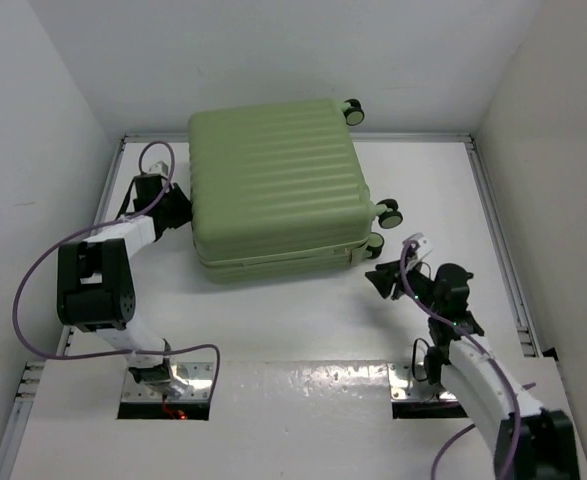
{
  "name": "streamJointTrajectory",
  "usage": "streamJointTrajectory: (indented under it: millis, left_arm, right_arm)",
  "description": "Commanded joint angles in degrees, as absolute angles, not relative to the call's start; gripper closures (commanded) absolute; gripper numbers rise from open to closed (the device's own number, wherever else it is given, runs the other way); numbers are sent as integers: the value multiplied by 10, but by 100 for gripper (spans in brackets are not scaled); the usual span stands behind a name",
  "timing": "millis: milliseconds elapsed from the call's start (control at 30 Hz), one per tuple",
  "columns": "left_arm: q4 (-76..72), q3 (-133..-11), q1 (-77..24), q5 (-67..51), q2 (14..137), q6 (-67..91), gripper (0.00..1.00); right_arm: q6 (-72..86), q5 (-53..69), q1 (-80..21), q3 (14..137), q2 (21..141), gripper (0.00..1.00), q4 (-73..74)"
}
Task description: Pack the luggage
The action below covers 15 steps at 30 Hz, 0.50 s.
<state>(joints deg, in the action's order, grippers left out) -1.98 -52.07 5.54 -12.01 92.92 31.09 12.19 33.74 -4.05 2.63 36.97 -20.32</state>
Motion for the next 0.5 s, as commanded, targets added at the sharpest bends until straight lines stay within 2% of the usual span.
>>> streamJointTrajectory:
  millis: [0, 133, 233, 467]
  left_arm:
    - [-23, -544, 49, -80, 957, 318, 76]
    - [-23, -549, 55, -100, 964, 330, 86]
    - [-23, -549, 66, -120, 976, 335, 100]
    - [-18, -555, 93, -109, 1004, 335, 100]
  right_arm:
    - [99, 215, -118, 31, 445, 63, -388]
    - [78, 129, -202, 39, 535, 66, -474]
    - [78, 50, -220, 56, 615, 66, -536]
    - [48, 18, -214, 117, 727, 66, -591]
